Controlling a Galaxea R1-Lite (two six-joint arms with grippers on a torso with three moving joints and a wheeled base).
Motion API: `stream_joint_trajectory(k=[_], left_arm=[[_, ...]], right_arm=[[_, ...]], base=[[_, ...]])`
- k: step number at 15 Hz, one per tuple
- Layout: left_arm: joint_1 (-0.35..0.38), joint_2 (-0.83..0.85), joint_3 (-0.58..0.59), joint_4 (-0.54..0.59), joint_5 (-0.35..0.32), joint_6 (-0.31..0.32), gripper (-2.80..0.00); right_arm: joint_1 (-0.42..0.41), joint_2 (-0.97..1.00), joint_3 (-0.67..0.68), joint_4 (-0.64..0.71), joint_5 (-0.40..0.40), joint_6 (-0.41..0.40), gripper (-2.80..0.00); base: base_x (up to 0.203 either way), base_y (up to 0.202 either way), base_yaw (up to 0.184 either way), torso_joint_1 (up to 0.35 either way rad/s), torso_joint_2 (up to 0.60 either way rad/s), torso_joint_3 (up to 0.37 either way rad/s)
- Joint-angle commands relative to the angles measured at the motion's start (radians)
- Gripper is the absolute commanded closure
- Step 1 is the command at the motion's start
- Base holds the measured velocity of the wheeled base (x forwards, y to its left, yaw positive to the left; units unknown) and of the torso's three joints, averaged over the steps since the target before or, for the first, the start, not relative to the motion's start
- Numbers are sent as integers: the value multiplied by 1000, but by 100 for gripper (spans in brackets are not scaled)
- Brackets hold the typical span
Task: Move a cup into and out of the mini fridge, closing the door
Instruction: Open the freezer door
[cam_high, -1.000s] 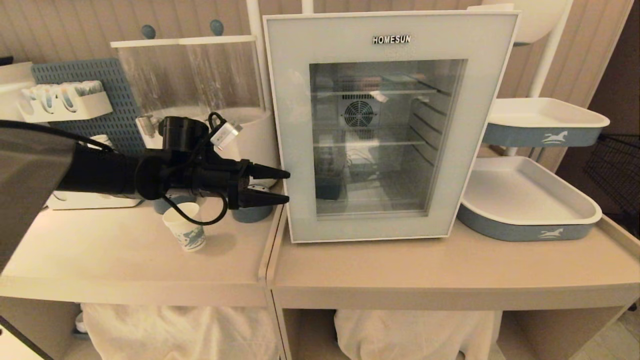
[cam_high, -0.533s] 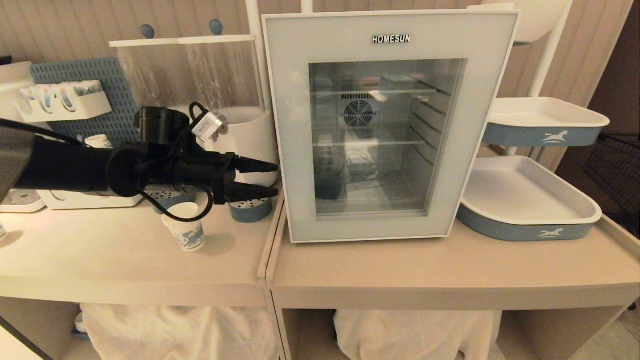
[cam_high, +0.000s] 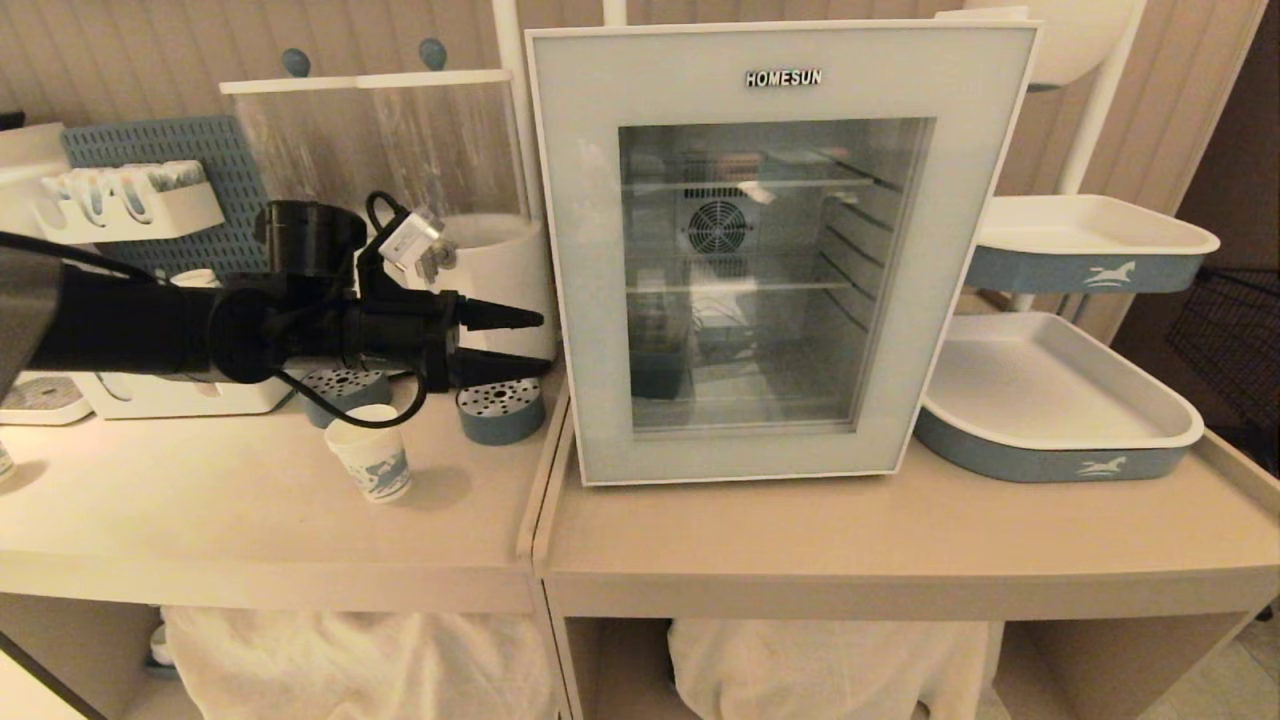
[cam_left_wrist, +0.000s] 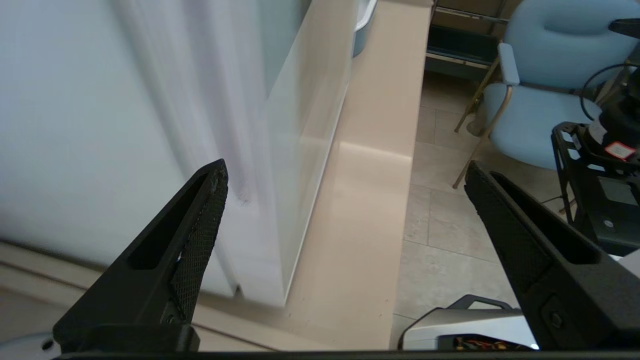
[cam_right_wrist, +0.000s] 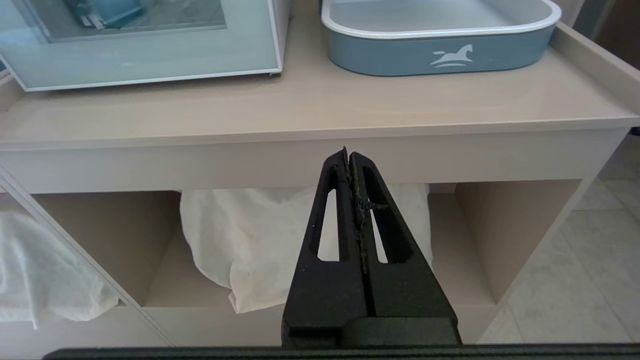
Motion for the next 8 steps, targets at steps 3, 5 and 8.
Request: stream_joint_trajectory(k=[3,5,8], left_arm=[[-39,59,-29,-1,-6,-3,-280],[-60,65,-36,-3,-15,-40,-280],[-74,73,-46,-8,-47,-75,-280]], right_arm=[[1,0,0,-1,0,0,0],[1,0,0,-1,0,0,0],[1,0,0,1,0,0,0]], base=[[0,0,0,0,0,0],[0,0,0,0,0,0],[0,0,0,0,0,0]])
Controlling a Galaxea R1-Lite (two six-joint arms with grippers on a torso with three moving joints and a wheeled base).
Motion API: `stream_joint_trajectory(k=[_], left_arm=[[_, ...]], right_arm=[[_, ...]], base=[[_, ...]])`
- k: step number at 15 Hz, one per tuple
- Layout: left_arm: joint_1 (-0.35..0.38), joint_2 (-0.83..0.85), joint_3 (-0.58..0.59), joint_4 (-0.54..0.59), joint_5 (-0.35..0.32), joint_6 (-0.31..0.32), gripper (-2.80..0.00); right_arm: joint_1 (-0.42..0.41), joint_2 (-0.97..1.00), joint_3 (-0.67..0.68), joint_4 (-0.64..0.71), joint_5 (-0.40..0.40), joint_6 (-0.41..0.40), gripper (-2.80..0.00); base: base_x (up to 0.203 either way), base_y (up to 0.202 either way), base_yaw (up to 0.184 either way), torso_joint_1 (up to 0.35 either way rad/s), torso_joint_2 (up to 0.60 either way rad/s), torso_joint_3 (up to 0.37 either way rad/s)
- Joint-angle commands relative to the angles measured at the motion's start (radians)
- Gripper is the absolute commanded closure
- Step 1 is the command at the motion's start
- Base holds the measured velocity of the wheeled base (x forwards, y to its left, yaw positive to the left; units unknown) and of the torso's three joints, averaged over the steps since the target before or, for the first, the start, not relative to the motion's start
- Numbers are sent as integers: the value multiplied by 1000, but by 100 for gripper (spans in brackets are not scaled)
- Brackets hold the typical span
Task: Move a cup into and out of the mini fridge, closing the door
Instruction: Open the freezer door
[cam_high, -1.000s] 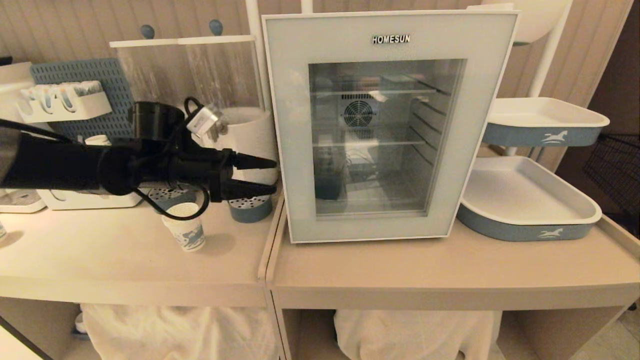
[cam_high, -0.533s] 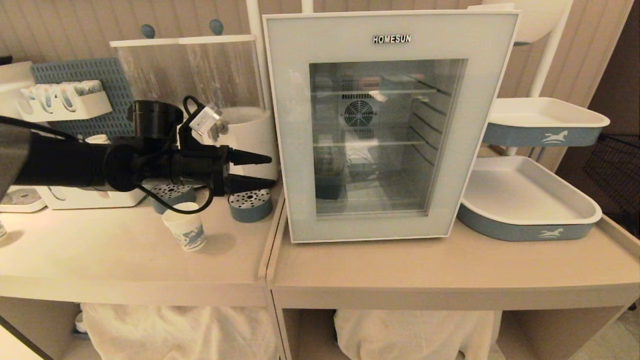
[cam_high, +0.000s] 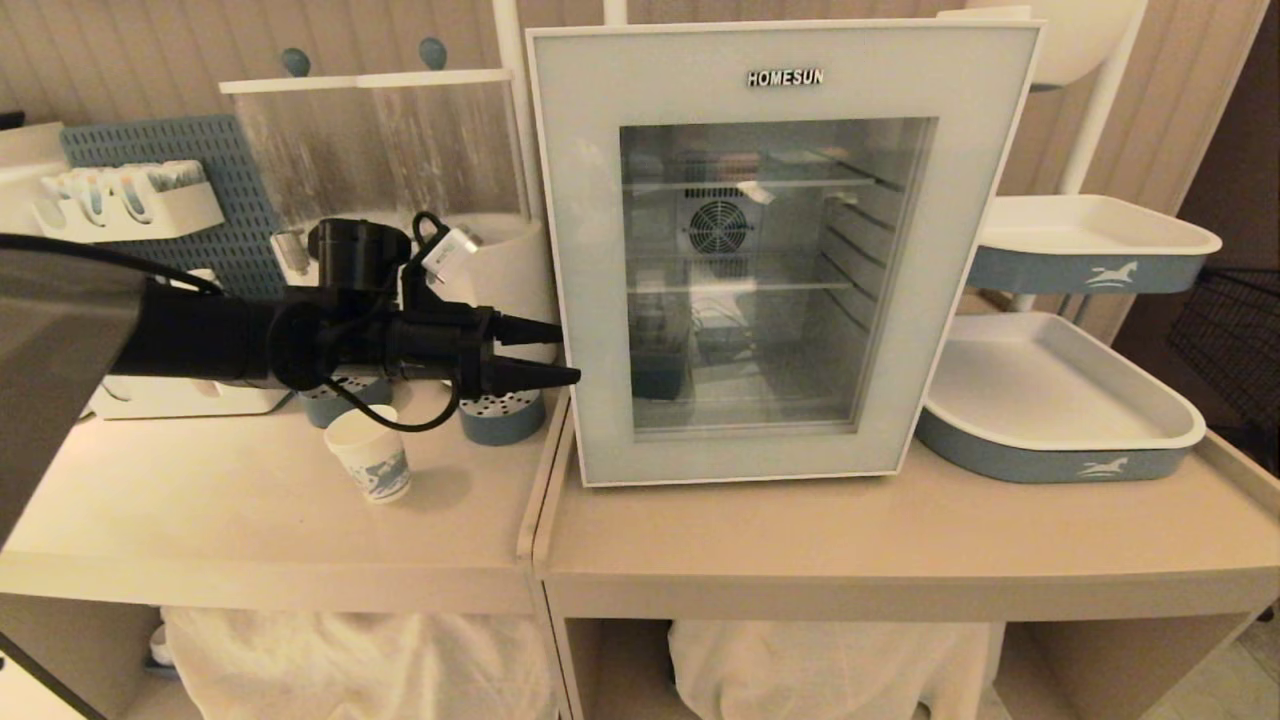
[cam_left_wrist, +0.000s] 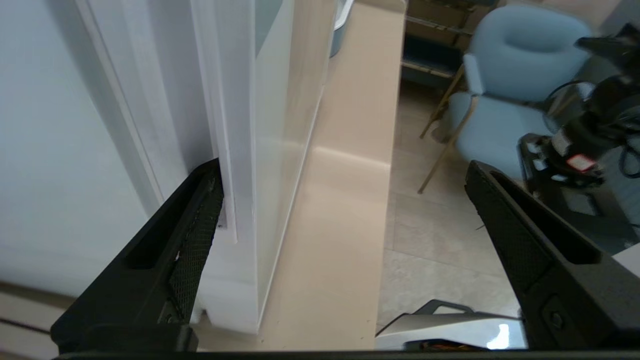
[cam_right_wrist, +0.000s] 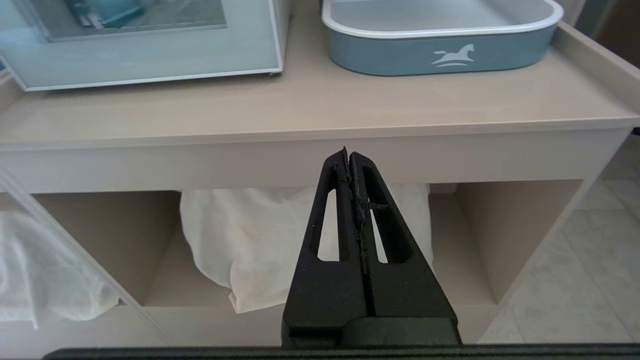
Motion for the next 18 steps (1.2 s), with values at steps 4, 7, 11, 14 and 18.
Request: stream_joint_trajectory(k=[4,7,11,14,18], left_arm=[[-7,27,-1,-54,-43,-38,-280],[-6,27,23,-123,-122,-124,-280],[-1,-15,72,-126,-178,-133,-280],[-3,-67,123,-129,-182,-126,-280],[-7,-159,231,-129,-184,-120,-280]], right_arm=[[1,0,-1,1,0,0,0],[1,0,-1,4,0,0,0],[1,0,-1,6,-1,0,0],[1,0,-1,6,-1,0,0],[1,0,-1,6,-1,0,0]], base=[[0,0,0,0,0,0],[0,0,0,0,0,0],[0,0,0,0,0,0],[0,0,0,0,0,0],[0,0,0,0,0,0]])
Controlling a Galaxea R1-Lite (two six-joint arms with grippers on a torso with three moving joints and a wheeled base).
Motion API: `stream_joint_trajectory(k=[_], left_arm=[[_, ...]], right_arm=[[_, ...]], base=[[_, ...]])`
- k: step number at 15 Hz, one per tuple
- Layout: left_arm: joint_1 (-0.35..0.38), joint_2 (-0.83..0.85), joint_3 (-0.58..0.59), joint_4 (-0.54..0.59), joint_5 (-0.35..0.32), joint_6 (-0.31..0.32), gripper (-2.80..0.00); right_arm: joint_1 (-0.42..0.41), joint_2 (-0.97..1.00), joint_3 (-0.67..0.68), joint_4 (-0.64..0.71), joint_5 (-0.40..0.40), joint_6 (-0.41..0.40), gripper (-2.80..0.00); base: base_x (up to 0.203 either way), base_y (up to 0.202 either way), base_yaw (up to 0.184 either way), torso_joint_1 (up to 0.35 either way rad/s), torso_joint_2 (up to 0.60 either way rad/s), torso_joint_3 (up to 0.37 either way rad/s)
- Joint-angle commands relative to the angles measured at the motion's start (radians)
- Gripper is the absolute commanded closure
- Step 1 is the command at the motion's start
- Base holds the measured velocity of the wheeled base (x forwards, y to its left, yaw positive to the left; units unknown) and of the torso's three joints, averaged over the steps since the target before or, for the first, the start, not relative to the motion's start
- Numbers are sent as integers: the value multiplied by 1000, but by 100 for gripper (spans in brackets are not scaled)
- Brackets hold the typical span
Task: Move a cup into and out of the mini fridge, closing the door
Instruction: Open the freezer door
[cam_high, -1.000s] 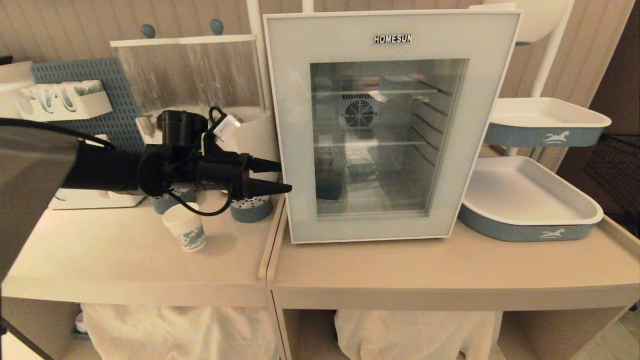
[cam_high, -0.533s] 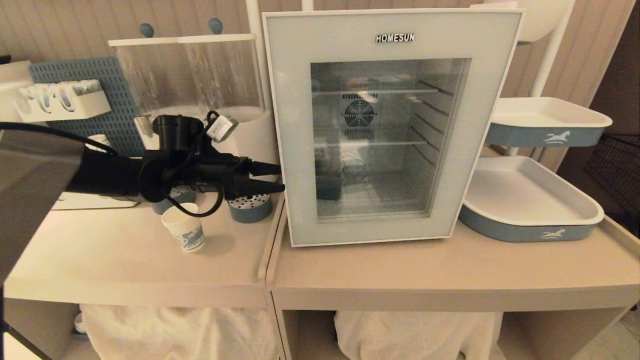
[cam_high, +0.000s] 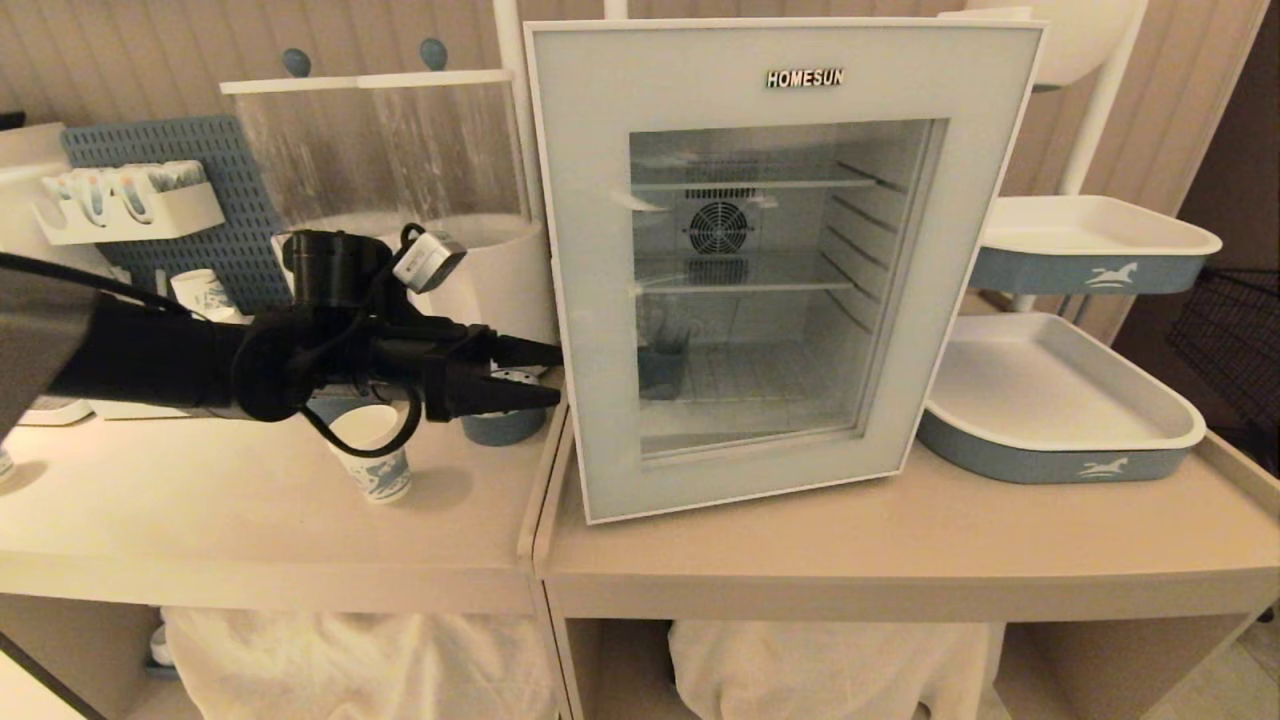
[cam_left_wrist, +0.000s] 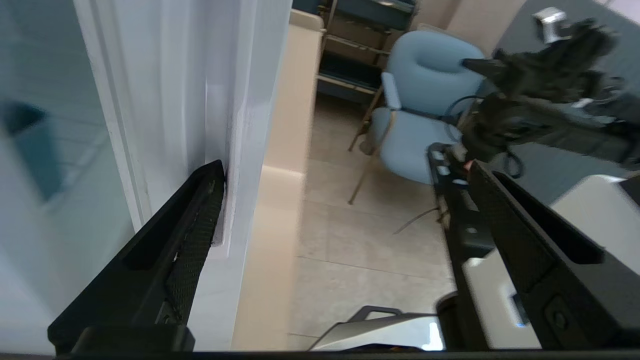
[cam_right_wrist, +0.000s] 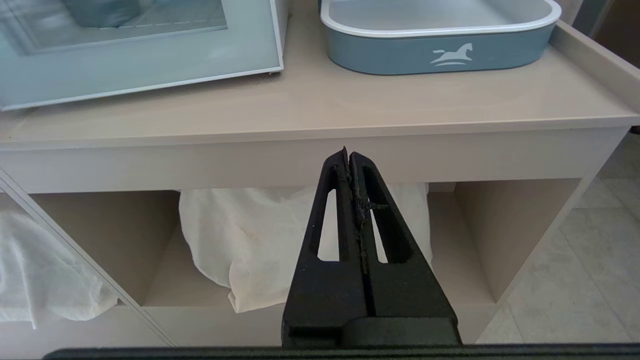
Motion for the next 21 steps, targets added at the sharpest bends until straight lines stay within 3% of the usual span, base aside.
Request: stream_joint_trajectory(k=[1,6,9,11,13,14,16,18,21], left_arm=[[-6,-65,46,-2,-8,2,-280],[-99,-273,216,1,-15,-5,-280],[-294,-417,304,3,-3,-39,-280],[-471,-534,349,2,55,-91,-280],[-640,-650,400,0,186,-152,-280],[-700,-708,432,-1,303,-177,-280],[-763,-772,471,-2,489,-229,-280],[-699,-826,489,-3,704,-302,-280],[-483,-923,508,2,1137,-346,-280]], right_arm=[[1,0,0,-2,0,0,0],[1,0,0,-5,2,2,0],[1,0,2,-5,2,2,0],[1,0,2,-5,2,2,0],[1,0,0,-5,2,1,0],[1,0,0,-3,2,0,0],[1,0,0,-2,2,0,0],[1,0,0,-2,2,0,0],[1,0,0,-2,2,0,0]], base=[[0,0,0,0,0,0],[0,0,0,0,0,0],[0,0,0,0,0,0],[0,0,0,0,0,0],[0,0,0,0,0,0],[0,0,0,0,0,0],[0,0,0,0,0,0],[0,0,0,0,0,0],[0,0,0,0,0,0]])
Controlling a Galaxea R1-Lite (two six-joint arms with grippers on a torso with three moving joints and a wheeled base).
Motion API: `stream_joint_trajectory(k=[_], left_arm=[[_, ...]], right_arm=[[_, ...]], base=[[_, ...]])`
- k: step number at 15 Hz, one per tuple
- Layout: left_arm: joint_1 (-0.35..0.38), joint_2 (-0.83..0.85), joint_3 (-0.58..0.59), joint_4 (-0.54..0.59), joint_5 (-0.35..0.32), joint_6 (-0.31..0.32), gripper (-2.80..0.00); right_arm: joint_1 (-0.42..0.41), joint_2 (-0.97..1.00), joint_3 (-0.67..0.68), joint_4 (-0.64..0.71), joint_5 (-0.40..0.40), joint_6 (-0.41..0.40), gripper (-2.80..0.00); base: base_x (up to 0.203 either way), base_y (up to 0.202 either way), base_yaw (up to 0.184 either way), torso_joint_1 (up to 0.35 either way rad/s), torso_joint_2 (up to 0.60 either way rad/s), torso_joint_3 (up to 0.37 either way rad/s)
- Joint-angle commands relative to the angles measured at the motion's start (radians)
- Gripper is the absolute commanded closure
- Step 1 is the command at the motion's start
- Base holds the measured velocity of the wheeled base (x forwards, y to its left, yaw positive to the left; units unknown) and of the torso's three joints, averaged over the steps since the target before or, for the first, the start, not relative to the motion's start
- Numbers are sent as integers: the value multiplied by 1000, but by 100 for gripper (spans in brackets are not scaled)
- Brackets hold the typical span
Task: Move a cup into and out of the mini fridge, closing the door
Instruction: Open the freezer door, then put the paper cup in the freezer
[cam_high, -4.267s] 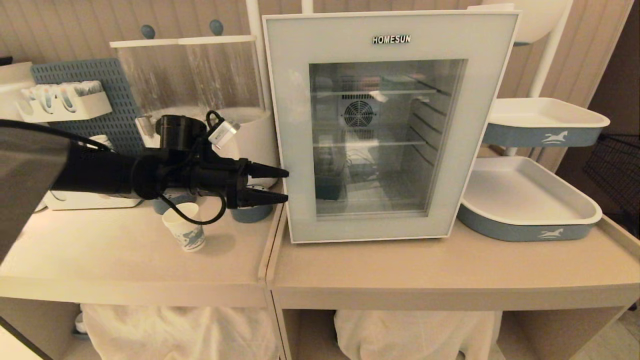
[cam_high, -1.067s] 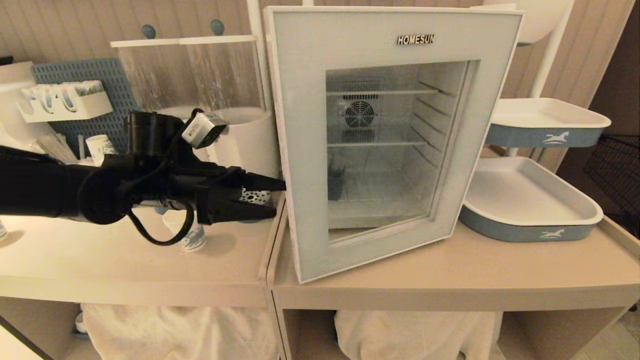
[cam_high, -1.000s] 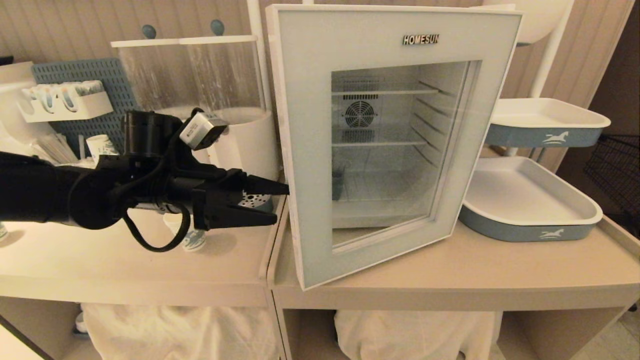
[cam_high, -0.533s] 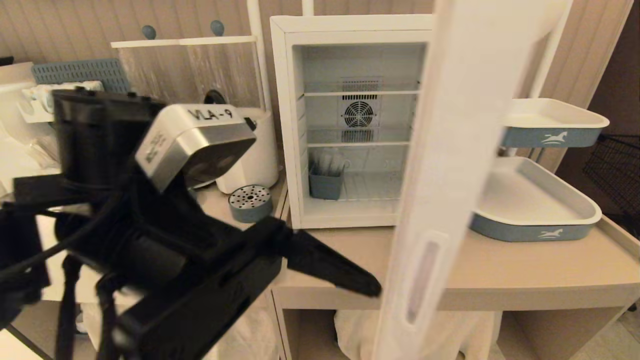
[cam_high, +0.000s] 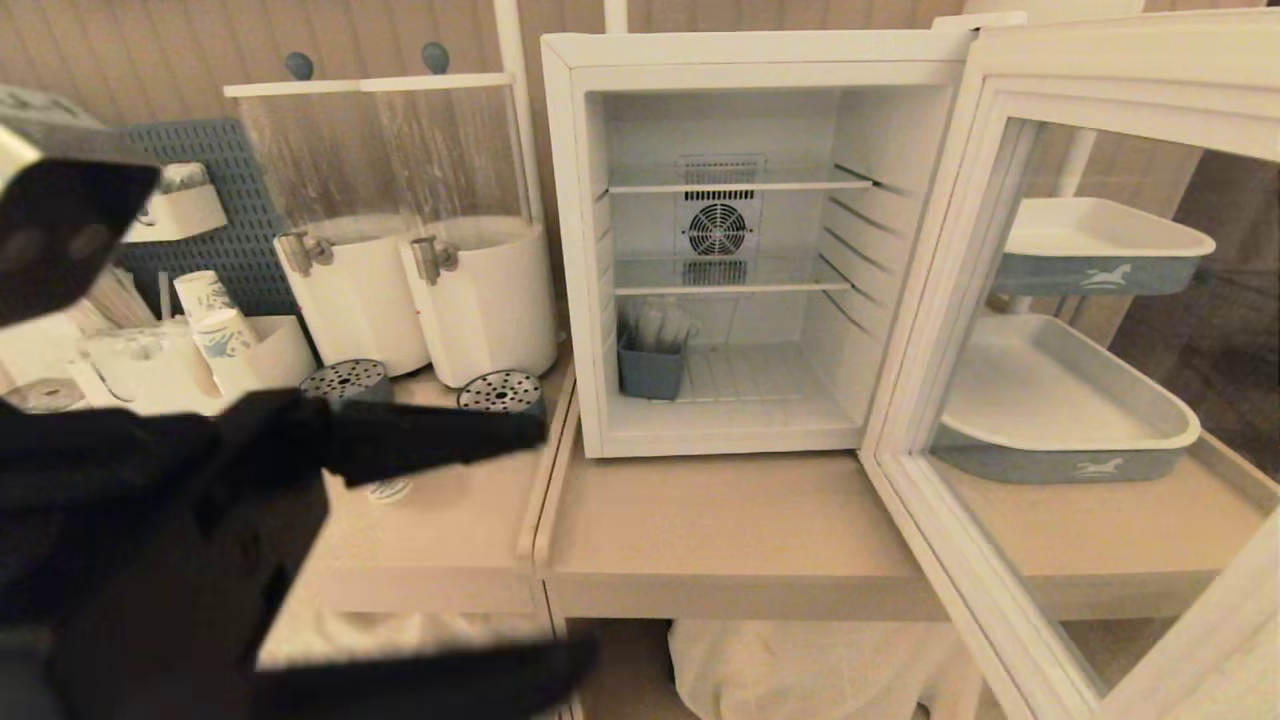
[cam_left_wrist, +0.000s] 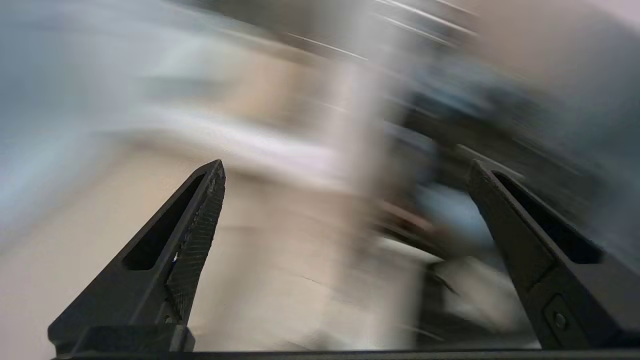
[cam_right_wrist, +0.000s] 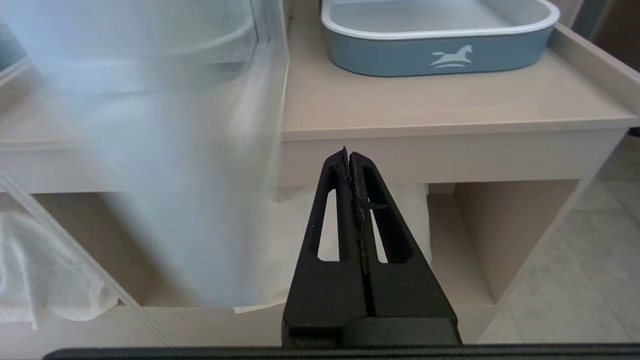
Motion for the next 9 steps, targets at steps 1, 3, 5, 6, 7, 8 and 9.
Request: stream_joint_trajectory(k=[1,3,5,6,7,8,9], left_arm=[[147,-81,3,2,305,5,-280],[309,-113,-14,20,516,74,-280],[410,-197,-31,86,695,160,0],[415,-257,-52,161,744,179,0],[417,-314,-76,241,788,188,0],[419,-374,-104,331,838,194,0],[428,-420,-124,403,885,200,0]], right_arm=[[1,0,0,1,0,0,0],[1,0,0,-1,0,0,0],[1,0,2,-2,0,1,0],[1,0,2,-2,0,2,0],[1,0,2,-2,0,1,0],[1,0,2,-2,0,0,0],[1,0,1,-2,0,0,0]], base=[[0,0,0,0,0,0],[0,0,0,0,0,0],[0,0,0,0,0,0],[0,0,0,0,0,0],[0,0,0,0,0,0],[0,0,0,0,0,0],[0,0,0,0,0,0]])
